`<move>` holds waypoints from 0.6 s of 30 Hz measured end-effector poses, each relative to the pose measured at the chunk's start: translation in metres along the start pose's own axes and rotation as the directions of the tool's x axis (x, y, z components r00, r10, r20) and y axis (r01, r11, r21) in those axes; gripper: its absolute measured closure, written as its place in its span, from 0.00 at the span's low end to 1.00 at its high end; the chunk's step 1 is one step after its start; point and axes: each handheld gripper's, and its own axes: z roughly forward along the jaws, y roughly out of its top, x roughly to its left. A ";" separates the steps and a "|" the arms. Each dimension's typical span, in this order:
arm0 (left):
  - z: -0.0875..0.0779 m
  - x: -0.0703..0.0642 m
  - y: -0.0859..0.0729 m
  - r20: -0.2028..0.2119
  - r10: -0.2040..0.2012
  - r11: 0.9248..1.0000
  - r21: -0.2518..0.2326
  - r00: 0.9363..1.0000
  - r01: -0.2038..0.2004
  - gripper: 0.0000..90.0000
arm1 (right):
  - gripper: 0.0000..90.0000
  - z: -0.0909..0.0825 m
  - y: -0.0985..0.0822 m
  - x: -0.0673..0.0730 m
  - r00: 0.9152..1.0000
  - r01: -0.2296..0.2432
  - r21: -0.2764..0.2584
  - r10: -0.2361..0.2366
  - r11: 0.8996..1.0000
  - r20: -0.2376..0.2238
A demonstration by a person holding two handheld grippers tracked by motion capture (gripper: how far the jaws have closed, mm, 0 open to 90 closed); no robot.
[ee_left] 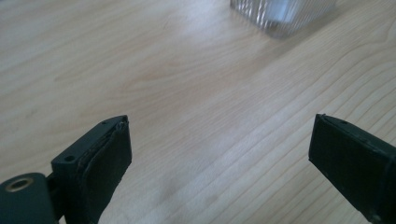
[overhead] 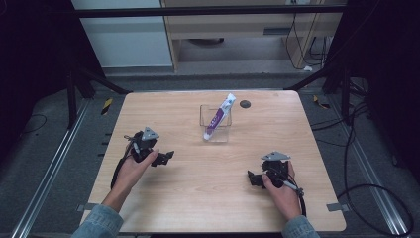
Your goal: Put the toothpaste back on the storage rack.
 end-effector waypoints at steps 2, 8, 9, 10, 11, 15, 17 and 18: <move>0.001 0.004 -0.008 -0.004 -0.018 1.000 0.005 1.000 0.018 0.06 | 0.01 0.000 0.000 0.000 1.000 0.000 0.000 0.000 1.000 0.000; 0.002 0.016 -0.027 -0.033 -0.057 0.998 0.020 0.998 0.058 0.06 | 0.01 0.000 0.000 0.000 1.000 0.001 0.000 -0.001 1.000 0.001; 0.002 0.016 -0.027 -0.033 -0.057 0.998 0.020 0.998 0.058 0.06 | 0.01 0.000 0.000 0.000 1.000 0.001 0.000 -0.001 1.000 0.001; 0.002 0.017 -0.029 -0.035 -0.060 0.998 0.024 0.998 0.061 0.06 | 0.01 0.000 0.000 0.000 1.000 0.000 0.000 0.000 1.000 0.000; 0.002 0.020 -0.035 -0.040 -0.073 0.997 0.026 0.997 0.074 0.06 | 0.01 0.000 0.000 0.000 1.000 0.000 0.000 0.000 1.000 0.000; 0.004 0.025 -0.041 -0.053 -0.087 0.995 0.035 0.995 0.089 0.06 | 0.01 0.000 0.000 0.000 1.000 0.000 0.000 0.000 1.000 0.000; 0.004 0.028 -0.044 -0.060 -0.094 0.995 0.033 0.994 0.096 0.06 | 0.01 0.000 0.000 0.000 1.000 -0.001 0.001 0.001 1.000 0.000; 0.005 0.029 -0.045 -0.064 -0.100 0.994 0.032 0.993 0.102 0.06 | 0.01 0.000 0.000 0.000 1.000 0.000 0.000 0.000 1.000 0.000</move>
